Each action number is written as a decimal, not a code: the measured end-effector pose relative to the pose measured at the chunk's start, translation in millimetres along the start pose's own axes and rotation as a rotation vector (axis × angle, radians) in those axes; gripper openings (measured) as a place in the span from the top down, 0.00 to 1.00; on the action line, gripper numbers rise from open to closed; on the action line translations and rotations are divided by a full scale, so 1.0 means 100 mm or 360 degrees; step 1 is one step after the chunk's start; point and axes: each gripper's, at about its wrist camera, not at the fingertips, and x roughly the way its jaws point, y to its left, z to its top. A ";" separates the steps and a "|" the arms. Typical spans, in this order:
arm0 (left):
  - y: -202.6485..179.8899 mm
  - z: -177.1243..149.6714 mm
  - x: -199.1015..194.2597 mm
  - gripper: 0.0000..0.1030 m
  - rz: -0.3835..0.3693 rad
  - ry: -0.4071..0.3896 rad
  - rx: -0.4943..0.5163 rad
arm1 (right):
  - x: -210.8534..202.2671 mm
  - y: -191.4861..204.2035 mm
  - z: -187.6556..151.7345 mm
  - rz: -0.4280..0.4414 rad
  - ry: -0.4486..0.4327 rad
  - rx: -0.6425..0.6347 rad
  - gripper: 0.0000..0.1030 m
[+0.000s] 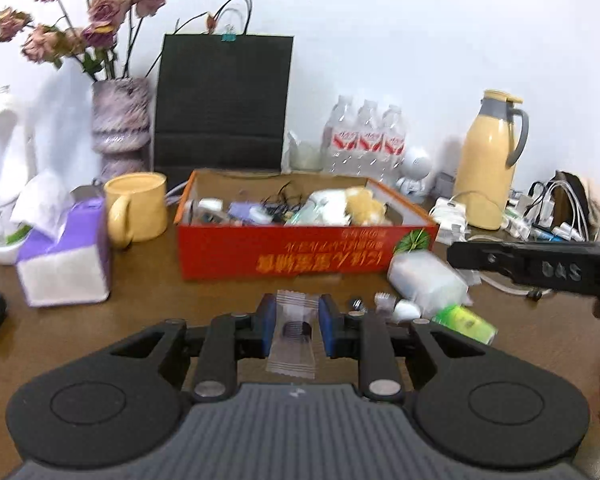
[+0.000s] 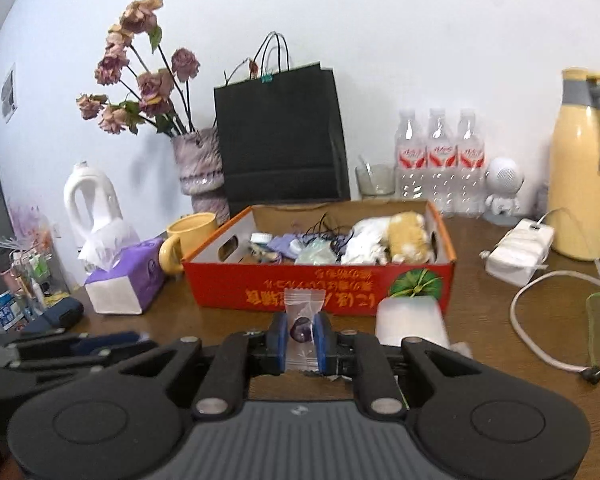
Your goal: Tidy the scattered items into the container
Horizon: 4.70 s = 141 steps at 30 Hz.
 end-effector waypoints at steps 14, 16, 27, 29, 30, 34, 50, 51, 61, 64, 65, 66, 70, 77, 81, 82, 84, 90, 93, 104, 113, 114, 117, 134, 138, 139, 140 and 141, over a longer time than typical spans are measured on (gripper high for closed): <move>-0.27 1.17 1.47 0.77 -0.0175 0.0215 0.0023 | 0.69 -0.68 0.99 -0.0041 0.0022 0.0051 0.87; -0.32 1.27 1.87 0.77 -0.0175 0.0365 -0.0023 | 1.04 -0.83 1.17 -0.0052 0.0169 0.0085 0.87; -0.32 1.45 2.79 0.60 -0.0075 0.0736 -0.0065 | 2.36 -1.03 1.34 -0.0276 0.0772 0.0053 0.84; -0.27 1.51 2.78 0.55 -0.0050 0.0741 -0.0080 | 2.43 -1.09 1.33 -0.0287 0.0831 0.0079 0.81; -0.25 1.54 2.77 0.53 -0.0046 0.0745 -0.0071 | 2.44 -1.10 1.32 -0.0278 0.0843 0.0093 0.81; -0.11 1.66 2.72 0.33 0.0001 0.0745 -0.0056 | 2.39 -1.14 1.39 -0.0263 0.0824 0.0154 0.74; 0.22 1.67 2.52 0.10 0.0319 0.0758 0.0021 | 2.12 -0.97 1.33 -0.0100 0.0723 0.0340 0.50; 0.25 1.67 2.48 0.06 0.0345 0.0739 0.0013 | 2.11 -0.92 1.34 -0.0111 0.0712 0.0319 0.48; 0.38 1.42 1.61 0.06 0.0414 0.0276 -0.0032 | 1.54 -0.55 1.35 -0.0162 0.0398 0.0008 0.39; 0.29 1.27 1.19 0.06 0.0355 0.0040 -0.0074 | 1.25 -0.50 1.25 -0.0128 0.0219 -0.0026 0.37; 0.25 1.21 1.05 0.06 0.0351 -0.0039 -0.0088 | 1.17 -0.49 1.21 -0.0109 0.0172 -0.0028 0.36; 0.21 1.16 0.93 0.06 0.0348 -0.0097 -0.0096 | 1.09 -0.47 1.16 -0.0084 0.0122 -0.0031 0.36; 0.09 0.97 0.56 0.06 0.0310 -0.0259 -0.0093 | 0.76 -0.37 0.94 -0.0047 -0.0010 -0.0069 0.36; -0.01 0.74 0.30 0.05 0.0213 -0.0270 -0.0090 | 0.49 -0.26 0.62 -0.0011 -0.0035 -0.0091 0.29; -0.03 0.36 -0.09 0.00 0.0176 -0.0254 -0.0051 | 0.17 -0.26 0.38 -0.0042 0.0002 -0.0082 0.28; -0.01 0.24 -0.16 0.00 0.0168 -0.0225 -0.0046 | 0.04 -0.27 0.26 -0.0052 0.0015 -0.0076 0.28; 0.01 0.04 -0.24 0.00 0.0165 -0.0149 -0.0044 | -0.16 -0.28 0.01 -0.0055 0.0036 -0.0086 0.23; -0.16 -0.10 0.14 0.02 0.0037 0.0034 0.0057 | 0.02 -0.32 -0.38 -0.0129 0.0217 -0.0132 0.24; -0.30 -0.08 0.37 0.19 -0.0074 0.0082 0.0153 | 0.19 -0.40 -0.42 -0.0185 0.0278 -0.0131 0.25; -0.36 0.11 1.31 0.60 -0.0196 0.0353 -0.0039 | 0.44 -0.57 -0.52 -0.0211 0.0382 -0.0080 0.51; -0.41 0.07 1.50 0.73 -0.0155 0.0437 -0.0081 | 0.49 -0.53 -0.57 -0.0236 0.0384 -0.0114 0.52; -0.41 0.08 1.50 0.73 -0.0155 0.0438 -0.0082 | 0.49 -0.52 -0.57 -0.0240 0.0376 -0.0128 0.52; -0.47 0.06 1.52 0.78 -0.0126 0.0431 -0.0019 | 0.50 -0.51 -0.57 -0.0230 0.0370 -0.0132 0.55; -0.10 -0.12 -0.14 0.91 0.0113 0.0031 -0.0037 | -0.20 0.00 -0.64 -0.0033 0.0076 -0.0226 0.58; 0.02 0.01 -0.52 0.91 0.0140 -0.0127 -0.0069 | -0.55 0.14 -0.53 0.0047 -0.0071 -0.0242 0.58; 0.07 0.06 -0.55 0.91 0.0143 -0.0157 -0.0095 | -0.60 0.15 -0.47 0.0054 -0.0100 -0.0230 0.58; 0.11 0.10 -0.54 0.91 0.0142 -0.0170 -0.0121 | -0.63 0.16 -0.40 0.0065 -0.0118 -0.0214 0.58; 0.16 0.14 -0.51 0.91 0.0131 -0.0164 -0.0140 | -0.62 0.17 -0.31 0.0078 -0.0134 -0.0194 0.58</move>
